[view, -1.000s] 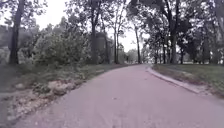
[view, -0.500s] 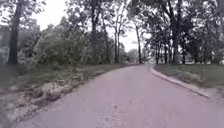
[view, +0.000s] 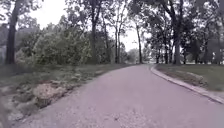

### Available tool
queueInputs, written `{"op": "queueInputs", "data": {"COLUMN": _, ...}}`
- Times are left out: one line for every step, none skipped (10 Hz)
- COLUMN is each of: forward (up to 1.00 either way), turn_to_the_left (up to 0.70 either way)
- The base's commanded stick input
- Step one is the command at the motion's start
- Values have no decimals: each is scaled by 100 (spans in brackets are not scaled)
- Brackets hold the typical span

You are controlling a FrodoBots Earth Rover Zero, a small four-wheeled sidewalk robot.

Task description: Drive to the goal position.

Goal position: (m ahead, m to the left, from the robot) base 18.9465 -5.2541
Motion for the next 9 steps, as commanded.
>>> {"op": "queueInputs", "data": {"forward": 70, "turn_to_the_left": 0}}
{"op": "queueInputs", "data": {"forward": 70, "turn_to_the_left": 0}}
{"op": "queueInputs", "data": {"forward": 70, "turn_to_the_left": 0}}
{"op": "queueInputs", "data": {"forward": 70, "turn_to_the_left": 0}}
{"op": "queueInputs", "data": {"forward": 70, "turn_to_the_left": 0}}
{"op": "queueInputs", "data": {"forward": 70, "turn_to_the_left": 0}}
{"op": "queueInputs", "data": {"forward": 70, "turn_to_the_left": 0}}
{"op": "queueInputs", "data": {"forward": 70, "turn_to_the_left": 0}}
{"op": "queueInputs", "data": {"forward": 70, "turn_to_the_left": 0}}
